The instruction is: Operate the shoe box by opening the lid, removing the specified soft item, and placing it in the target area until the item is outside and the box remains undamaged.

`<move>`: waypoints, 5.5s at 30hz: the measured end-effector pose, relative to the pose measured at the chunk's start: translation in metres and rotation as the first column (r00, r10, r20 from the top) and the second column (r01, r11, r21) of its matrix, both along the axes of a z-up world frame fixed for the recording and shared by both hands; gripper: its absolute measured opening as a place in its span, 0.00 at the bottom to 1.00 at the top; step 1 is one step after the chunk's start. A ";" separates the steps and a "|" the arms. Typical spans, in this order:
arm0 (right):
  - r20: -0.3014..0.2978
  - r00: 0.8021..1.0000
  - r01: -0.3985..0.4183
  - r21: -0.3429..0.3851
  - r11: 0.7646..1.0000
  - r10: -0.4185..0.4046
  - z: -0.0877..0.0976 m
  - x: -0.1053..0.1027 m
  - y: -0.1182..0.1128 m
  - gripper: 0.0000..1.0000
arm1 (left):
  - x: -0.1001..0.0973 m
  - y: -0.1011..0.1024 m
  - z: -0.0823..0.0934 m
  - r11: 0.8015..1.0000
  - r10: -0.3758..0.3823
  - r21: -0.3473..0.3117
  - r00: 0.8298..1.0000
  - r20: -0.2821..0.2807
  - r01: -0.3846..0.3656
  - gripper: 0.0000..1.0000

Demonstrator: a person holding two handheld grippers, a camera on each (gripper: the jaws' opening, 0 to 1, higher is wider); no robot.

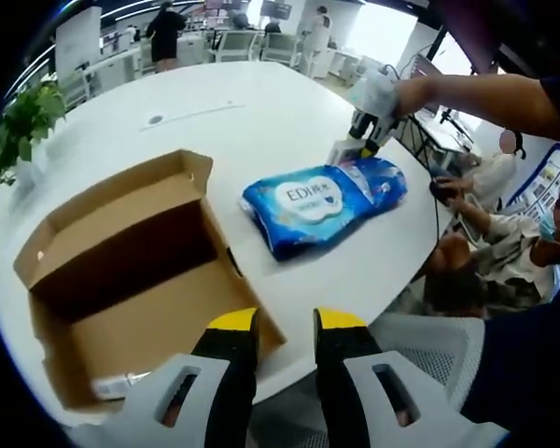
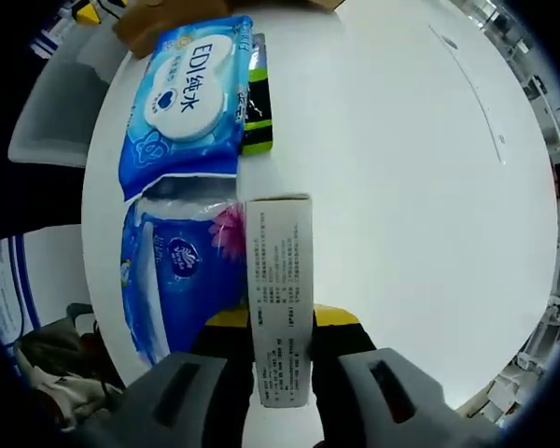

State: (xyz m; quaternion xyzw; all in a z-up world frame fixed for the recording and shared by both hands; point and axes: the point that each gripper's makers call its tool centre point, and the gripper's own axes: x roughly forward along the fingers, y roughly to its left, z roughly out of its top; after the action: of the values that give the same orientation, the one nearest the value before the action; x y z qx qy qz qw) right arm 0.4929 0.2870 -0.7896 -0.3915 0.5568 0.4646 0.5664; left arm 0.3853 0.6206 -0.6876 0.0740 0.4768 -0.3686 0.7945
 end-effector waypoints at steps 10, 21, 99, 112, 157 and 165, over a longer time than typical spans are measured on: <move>0.042 0.998 0.049 0.102 0.994 -0.054 0.024 0.006 0.013 0.24 | -0.003 -0.003 -0.002 1.000 -0.017 0.009 1.000 0.000 0.017 0.21; 0.173 0.976 0.085 0.257 0.963 -0.132 0.097 -0.006 0.048 0.21 | -0.004 -0.008 -0.003 0.999 -0.042 -0.007 0.999 0.003 0.042 0.21; 0.057 0.989 -0.144 0.516 0.845 0.134 0.022 -0.078 0.483 0.21 | 0.030 0.226 -0.005 1.000 0.020 0.004 0.994 0.108 -0.021 0.20; 0.038 0.989 -0.139 0.550 0.823 0.142 0.027 -0.078 0.498 0.22 | 0.033 0.242 -0.018 0.999 0.022 0.044 0.995 0.098 -0.026 0.20; 0.104 0.976 -0.218 0.548 0.807 0.193 -0.003 -0.080 0.523 0.23 | 0.039 0.245 -0.029 0.999 0.043 0.027 0.998 0.050 -0.044 0.20; 0.104 0.975 -0.220 0.539 0.813 0.195 -0.007 -0.079 0.521 0.18 | 0.040 0.243 -0.030 0.999 0.037 0.028 0.998 0.051 -0.039 0.20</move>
State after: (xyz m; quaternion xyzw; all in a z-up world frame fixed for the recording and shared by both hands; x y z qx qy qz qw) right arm 0.4137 0.8083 -0.7968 -0.2820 0.3422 0.6542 0.6127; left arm 0.4254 0.8634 -0.7176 0.0855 0.4634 -0.3445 0.8120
